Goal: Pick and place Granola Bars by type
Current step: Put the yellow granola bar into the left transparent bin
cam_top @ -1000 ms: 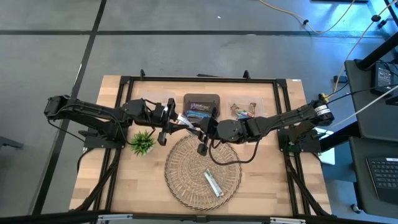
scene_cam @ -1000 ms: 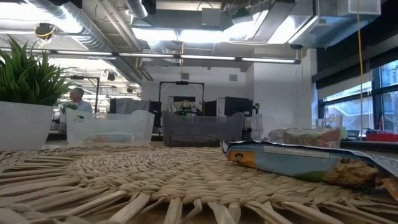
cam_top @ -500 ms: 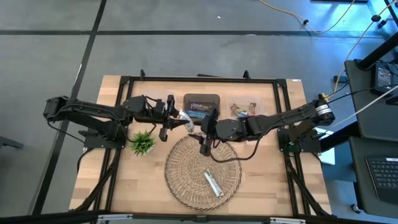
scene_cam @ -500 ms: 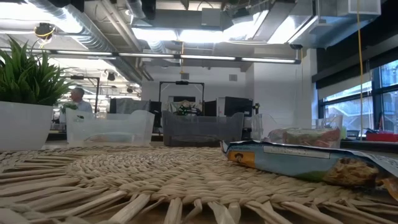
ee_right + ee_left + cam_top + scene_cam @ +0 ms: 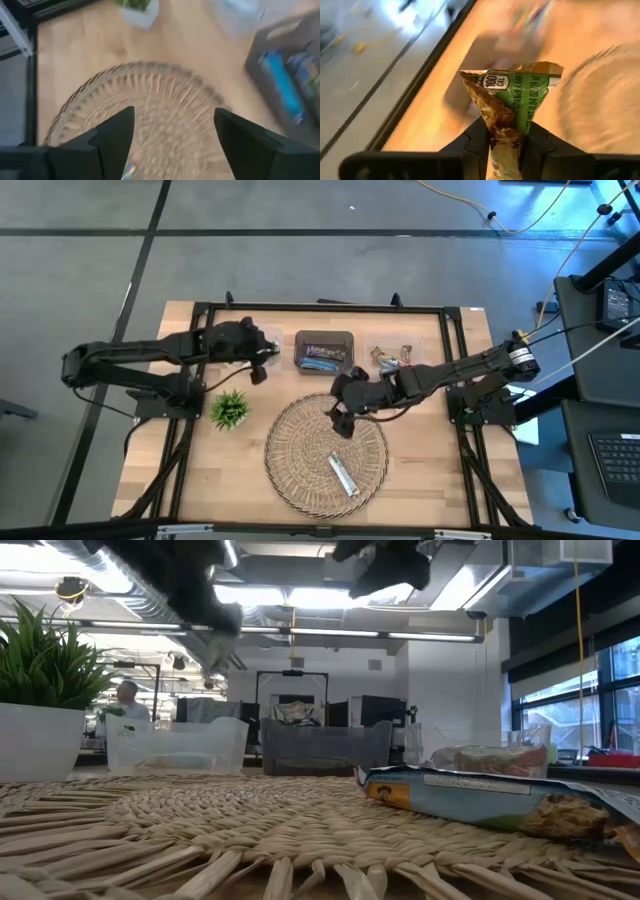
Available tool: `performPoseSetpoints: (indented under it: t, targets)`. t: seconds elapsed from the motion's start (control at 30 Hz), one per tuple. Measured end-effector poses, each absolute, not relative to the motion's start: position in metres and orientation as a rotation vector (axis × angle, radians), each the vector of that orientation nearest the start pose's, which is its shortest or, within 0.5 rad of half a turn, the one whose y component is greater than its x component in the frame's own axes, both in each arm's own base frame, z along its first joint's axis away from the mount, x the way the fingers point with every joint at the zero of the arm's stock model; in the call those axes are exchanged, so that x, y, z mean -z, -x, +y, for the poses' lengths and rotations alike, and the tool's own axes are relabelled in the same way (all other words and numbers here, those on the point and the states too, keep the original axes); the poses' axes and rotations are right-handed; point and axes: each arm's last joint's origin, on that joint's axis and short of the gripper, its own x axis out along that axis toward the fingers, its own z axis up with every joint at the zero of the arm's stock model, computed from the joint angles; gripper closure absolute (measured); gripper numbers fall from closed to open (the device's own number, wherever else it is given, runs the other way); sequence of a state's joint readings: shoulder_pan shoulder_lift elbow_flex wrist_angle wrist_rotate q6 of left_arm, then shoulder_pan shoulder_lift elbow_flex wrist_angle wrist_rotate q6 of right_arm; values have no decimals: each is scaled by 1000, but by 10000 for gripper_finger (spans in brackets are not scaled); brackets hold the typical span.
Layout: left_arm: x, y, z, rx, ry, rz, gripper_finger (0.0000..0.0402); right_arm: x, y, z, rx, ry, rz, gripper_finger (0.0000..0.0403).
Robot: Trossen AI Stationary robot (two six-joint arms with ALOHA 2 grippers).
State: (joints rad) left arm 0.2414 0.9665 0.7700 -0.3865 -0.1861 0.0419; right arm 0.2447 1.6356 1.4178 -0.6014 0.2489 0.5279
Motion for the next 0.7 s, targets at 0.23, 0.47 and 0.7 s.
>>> performPoseSetpoints:
  t: [0.23, 0.47, 0.7]
  targets:
    - [-255, -186, 78, -541, -21, 852, 334, -298, -342, 91, 187, -356, 814, 128]
    - [-232, -192, 97, -543, -74, 1025, 333, -299, -338, 106, 149, -345, 813, 128]
    - [-206, -202, 110, -511, -81, 1172, 332, -298, -333, 120, 163, -442, 820, 128]
